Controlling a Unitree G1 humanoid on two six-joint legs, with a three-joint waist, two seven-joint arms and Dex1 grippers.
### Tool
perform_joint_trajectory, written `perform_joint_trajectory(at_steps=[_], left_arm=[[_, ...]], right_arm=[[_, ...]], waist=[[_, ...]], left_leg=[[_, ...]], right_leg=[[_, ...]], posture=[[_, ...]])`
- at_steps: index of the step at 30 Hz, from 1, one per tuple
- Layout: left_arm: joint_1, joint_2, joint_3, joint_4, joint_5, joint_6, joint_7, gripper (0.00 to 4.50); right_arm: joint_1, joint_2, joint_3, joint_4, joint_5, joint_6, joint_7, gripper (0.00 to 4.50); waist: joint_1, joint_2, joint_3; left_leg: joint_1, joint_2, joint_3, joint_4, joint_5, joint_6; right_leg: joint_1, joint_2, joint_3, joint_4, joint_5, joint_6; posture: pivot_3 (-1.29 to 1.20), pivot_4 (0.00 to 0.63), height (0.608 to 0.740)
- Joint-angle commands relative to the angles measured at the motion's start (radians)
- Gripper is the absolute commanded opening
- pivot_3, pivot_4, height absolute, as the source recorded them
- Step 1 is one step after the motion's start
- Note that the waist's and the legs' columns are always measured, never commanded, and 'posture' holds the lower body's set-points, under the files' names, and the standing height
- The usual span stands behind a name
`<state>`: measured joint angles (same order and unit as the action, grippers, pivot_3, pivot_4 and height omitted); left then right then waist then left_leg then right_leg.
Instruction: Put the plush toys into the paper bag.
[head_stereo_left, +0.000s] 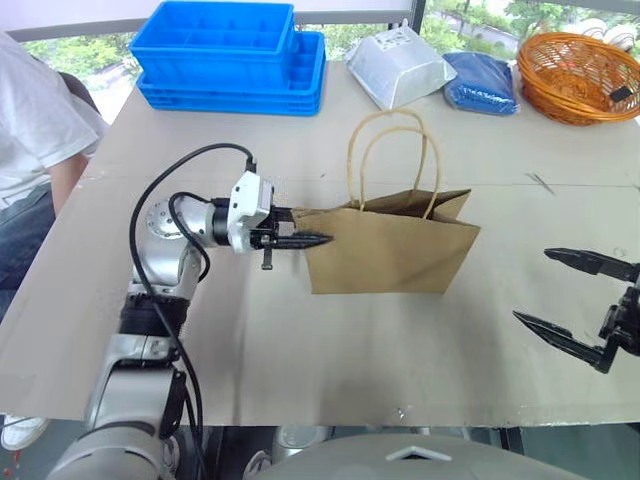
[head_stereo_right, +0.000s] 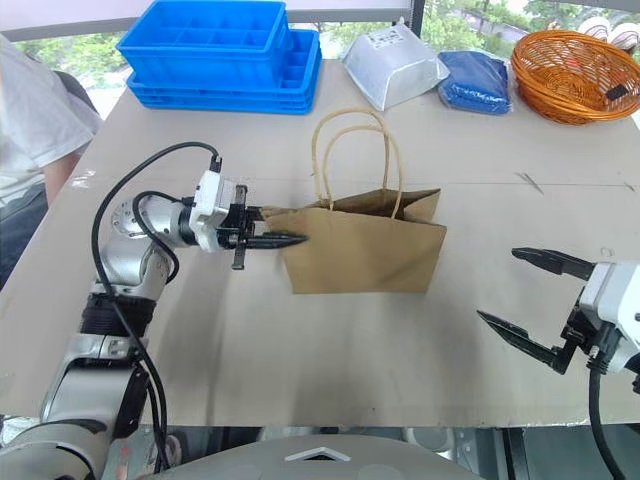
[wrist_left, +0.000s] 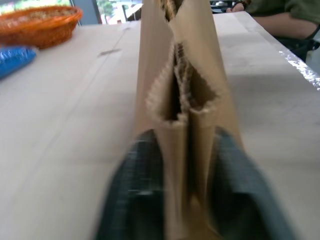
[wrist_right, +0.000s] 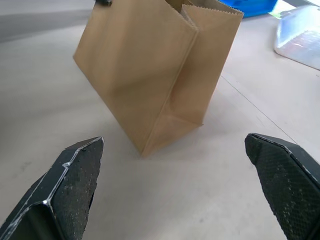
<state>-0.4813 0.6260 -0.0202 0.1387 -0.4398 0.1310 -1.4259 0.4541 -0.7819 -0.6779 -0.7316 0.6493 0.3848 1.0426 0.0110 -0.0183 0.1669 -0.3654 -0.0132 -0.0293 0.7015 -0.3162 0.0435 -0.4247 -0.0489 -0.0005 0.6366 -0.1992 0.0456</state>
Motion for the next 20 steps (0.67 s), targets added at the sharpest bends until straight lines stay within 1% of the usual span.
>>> perform_joint_trajectory(at_steps=[1, 3, 4, 8, 10, 12, 14, 18, 20], left_arm=[[0.044, 0.078, 0.079, -0.125, -0.069, 0.143, 0.062, 3.24], [0.098, 0.113, 0.126, -0.209, -0.157, 0.295, 0.118, 4.21], [0.137, 0.123, 0.153, -0.254, -0.176, 0.335, 0.160, 4.44], [0.273, 0.136, 0.269, -0.387, -0.302, 0.518, 0.297, 4.44], [0.406, 0.121, 0.348, -0.450, -0.337, 0.558, 0.359, 4.44], [0.543, 0.103, 0.398, -0.511, -0.334, 0.549, 0.386, 4.44], [0.647, 0.091, 0.432, -0.554, -0.327, 0.530, 0.402, 4.44], [0.790, 0.088, 0.480, -0.589, -0.309, 0.480, 0.391, 4.44], [0.834, 0.091, 0.488, -0.591, -0.298, 0.458, 0.385, 4.44]], right_arm=[[-0.014, -0.001, -0.010, 0.024, -0.004, -0.031, -0.006, 4.50], [-0.017, 0.027, -0.015, 0.030, -0.007, -0.038, -0.036, 4.50], [-0.021, 0.044, -0.012, 0.031, -0.011, -0.046, -0.055, 4.50], [-0.007, 0.068, 0.001, 0.034, 0.000, -0.054, -0.055, 4.50], [0.010, 0.081, 0.003, 0.067, -0.003, -0.072, -0.036, 4.50], [0.035, 0.090, -0.008, 0.117, -0.018, -0.098, -0.009, 4.50], [0.067, 0.094, -0.032, 0.158, -0.027, -0.121, 0.014, 4.50], [0.121, 0.088, -0.076, 0.216, -0.036, -0.158, 0.058, 4.50], [0.131, 0.083, -0.083, 0.243, -0.043, -0.174, 0.073, 4.50]], waist=[[0.000, 0.000, 0.000], [0.001, 0.001, 0.000], [0.001, 0.001, 0.000], [0.002, 0.002, 0.001], [0.004, 0.002, 0.001], [-0.002, 0.002, 0.001], [0.001, 0.003, 0.001], [0.008, 0.003, 0.001], [0.008, 0.004, 0.001]], left_leg=[[0.000, 0.000, 0.000, 0.000, 0.000, 0.000], [0.000, 0.001, 0.000, -0.001, 0.000, 0.000], [0.000, 0.001, -0.001, -0.001, 0.000, 0.000], [0.000, 0.001, -0.001, -0.001, 0.000, 0.000], [0.000, 0.001, -0.001, -0.001, 0.000, 0.000], [0.000, 0.001, -0.001, -0.001, 0.000, 0.000], [0.002, 0.001, 0.000, -0.003, -0.001, 0.000], [0.001, 0.001, 0.000, -0.004, -0.001, 0.000], [0.002, 0.001, 0.000, -0.004, -0.001, 0.000]], right_leg=[[0.000, 0.000, 0.000, 0.000, 0.000, 0.000], [0.000, 0.000, -0.001, 0.000, 0.000, 0.000], [0.000, 0.000, -0.001, 0.000, 0.000, 0.000], [0.000, -0.004, -0.001, 0.000, 0.000, 0.000], [0.000, -0.006, 0.000, 0.000, 0.000, 0.000], [0.000, -0.006, 0.001, -0.001, -0.001, 0.000], [0.000, -0.006, 0.005, -0.002, -0.002, -0.002], [0.001, -0.007, 0.004, -0.004, -0.003, -0.004], [0.002, -0.007, 0.004, -0.004, -0.003, -0.003]], posture=[[0.00, 0.150, 0.740], [0.00, 0.150, 0.740], [0.00, 0.150, 0.740], [0.00, 0.150, 0.740], [0.00, 0.150, 0.740], [0.00, 0.150, 0.740], [0.00, 0.150, 0.740], [0.00, 0.150, 0.740], [0.00, 0.150, 0.740]])
